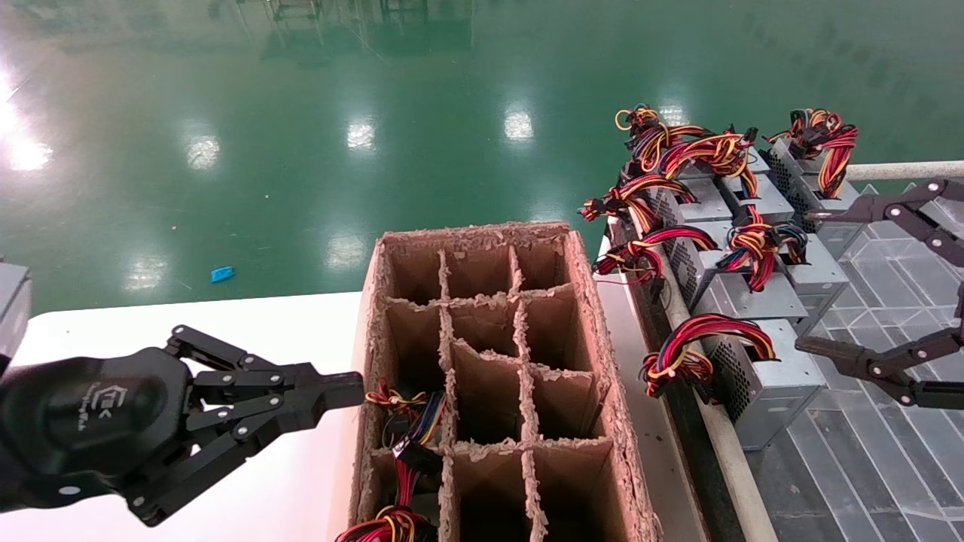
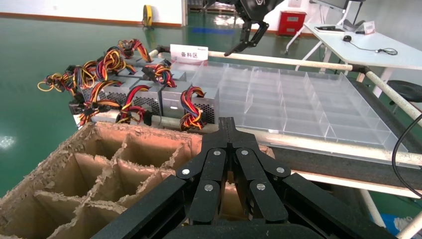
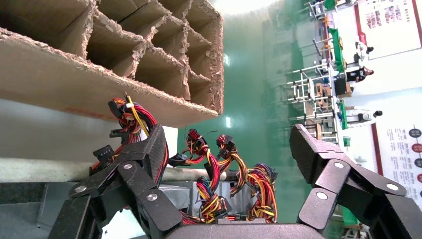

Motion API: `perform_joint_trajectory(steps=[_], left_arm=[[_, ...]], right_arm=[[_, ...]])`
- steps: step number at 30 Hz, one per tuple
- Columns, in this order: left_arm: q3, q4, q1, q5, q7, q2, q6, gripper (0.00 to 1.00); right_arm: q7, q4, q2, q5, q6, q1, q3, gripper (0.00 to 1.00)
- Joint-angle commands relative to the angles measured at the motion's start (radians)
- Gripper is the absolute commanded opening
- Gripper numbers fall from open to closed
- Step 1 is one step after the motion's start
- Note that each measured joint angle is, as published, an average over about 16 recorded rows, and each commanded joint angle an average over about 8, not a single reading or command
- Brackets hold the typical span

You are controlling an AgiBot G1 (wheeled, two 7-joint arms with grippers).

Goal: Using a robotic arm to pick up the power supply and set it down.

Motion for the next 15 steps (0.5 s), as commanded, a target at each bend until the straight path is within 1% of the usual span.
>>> perform_joint_trajectory(steps=[1, 4, 5, 6, 12, 13, 14, 15], left_arm=[[0.0, 0.0, 0.0, 0.0, 0.0, 0.0, 0.0, 0.0], [0.0, 0.0, 0.0, 0.0, 0.0, 0.0, 0.0, 0.0], [0.0, 0.0, 0.0, 0.0, 0.0, 0.0, 0.0, 0.02], [0.0, 0.0, 0.0, 0.0, 0.0, 0.0, 0.0, 0.12], [0.0, 0.0, 0.0, 0.0, 0.0, 0.0, 0.0, 0.88], [0.0, 0.0, 0.0, 0.0, 0.0, 0.0, 0.0, 0.98], [0.0, 0.0, 0.0, 0.0, 0.0, 0.0, 0.0, 1.0], [0.0, 0.0, 0.0, 0.0, 0.0, 0.0, 0.0, 1.0]], right_arm=[[0.005, 0.0, -0.002, 0.003, -0.003, 0.0, 0.002, 1.0], [0.043, -0.004, -0.024, 0.009, -0.017, -0.016, 0.016, 1.0], [0.057, -0.005, -0.032, 0.011, -0.021, -0.021, 0.021, 1.0], [0.071, -0.007, -0.04, 0.013, -0.026, -0.027, 0.027, 1.0], [0.152, -0.014, -0.089, 0.023, -0.053, -0.059, 0.057, 1.0], [0.166, -0.016, -0.097, 0.025, -0.057, -0.065, 0.062, 1.0], [0.179, -0.017, -0.105, 0.026, -0.062, -0.07, 0.067, 1.0], [0.193, -0.018, -0.113, 0.028, -0.066, -0.076, 0.072, 1.0]])
